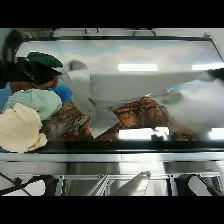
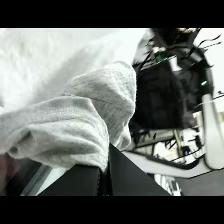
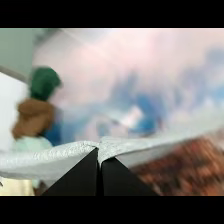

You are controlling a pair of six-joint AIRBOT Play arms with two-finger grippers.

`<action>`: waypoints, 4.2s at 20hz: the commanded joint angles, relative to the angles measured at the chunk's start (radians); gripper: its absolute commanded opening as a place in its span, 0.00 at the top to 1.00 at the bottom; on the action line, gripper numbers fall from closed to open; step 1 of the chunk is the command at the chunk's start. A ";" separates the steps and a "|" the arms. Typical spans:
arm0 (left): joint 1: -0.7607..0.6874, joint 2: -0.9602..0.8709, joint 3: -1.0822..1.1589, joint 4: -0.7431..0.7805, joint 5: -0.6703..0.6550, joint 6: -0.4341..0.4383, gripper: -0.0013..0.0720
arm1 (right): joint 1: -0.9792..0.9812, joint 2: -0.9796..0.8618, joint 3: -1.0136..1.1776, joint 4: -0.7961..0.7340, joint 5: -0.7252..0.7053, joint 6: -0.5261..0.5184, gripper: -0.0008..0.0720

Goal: Fold the shirts.

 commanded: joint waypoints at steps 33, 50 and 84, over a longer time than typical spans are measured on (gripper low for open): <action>-0.037 -0.677 0.605 0.455 0.059 -0.214 0.55 | 0.105 -0.433 -0.044 -0.358 -0.241 -0.071 0.55; 0.316 -0.158 -0.378 0.712 0.191 -0.069 0.55 | 0.184 -0.241 -0.770 -0.597 -0.194 0.203 0.39; 0.390 0.350 -0.256 -0.191 -0.019 0.158 0.96 | 0.073 0.074 -0.109 0.034 0.076 0.138 0.97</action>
